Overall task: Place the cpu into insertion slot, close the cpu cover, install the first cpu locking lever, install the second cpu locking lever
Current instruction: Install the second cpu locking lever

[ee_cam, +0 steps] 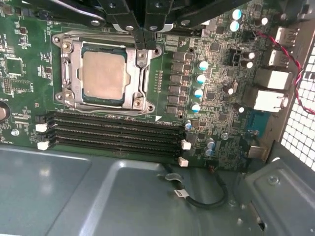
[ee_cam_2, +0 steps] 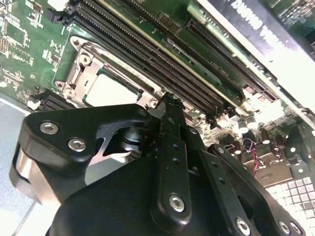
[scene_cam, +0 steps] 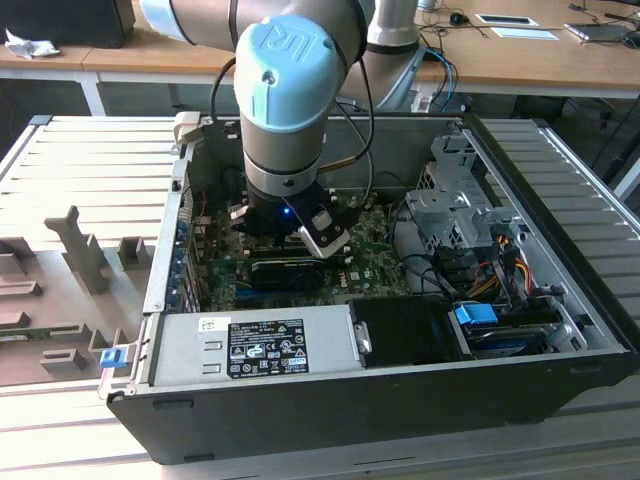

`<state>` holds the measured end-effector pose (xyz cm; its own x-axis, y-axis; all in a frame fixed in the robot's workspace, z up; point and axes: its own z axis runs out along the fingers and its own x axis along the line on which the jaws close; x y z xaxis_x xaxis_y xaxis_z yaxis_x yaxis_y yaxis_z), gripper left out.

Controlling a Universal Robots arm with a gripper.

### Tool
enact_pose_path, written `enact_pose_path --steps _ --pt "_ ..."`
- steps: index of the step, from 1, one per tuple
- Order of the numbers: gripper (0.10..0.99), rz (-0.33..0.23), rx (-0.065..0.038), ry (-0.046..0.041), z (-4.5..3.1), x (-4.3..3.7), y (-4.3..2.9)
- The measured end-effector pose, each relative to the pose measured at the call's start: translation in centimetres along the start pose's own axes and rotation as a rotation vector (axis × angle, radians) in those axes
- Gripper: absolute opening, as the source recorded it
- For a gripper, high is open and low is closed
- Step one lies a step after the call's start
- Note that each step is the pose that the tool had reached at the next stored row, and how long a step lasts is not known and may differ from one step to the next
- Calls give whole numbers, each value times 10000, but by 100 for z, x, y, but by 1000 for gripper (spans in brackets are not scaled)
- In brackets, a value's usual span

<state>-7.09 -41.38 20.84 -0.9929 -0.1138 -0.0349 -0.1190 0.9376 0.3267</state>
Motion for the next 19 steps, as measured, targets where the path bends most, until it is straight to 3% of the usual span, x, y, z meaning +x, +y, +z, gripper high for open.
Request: enact_pose_path --steps 2,6,19 --pt "106 0 -87 -9 55 26 -17" --pt "106 -3 -257 -31 85 55 -23" --pt "106 -1 -289 -34 97 57 -27"
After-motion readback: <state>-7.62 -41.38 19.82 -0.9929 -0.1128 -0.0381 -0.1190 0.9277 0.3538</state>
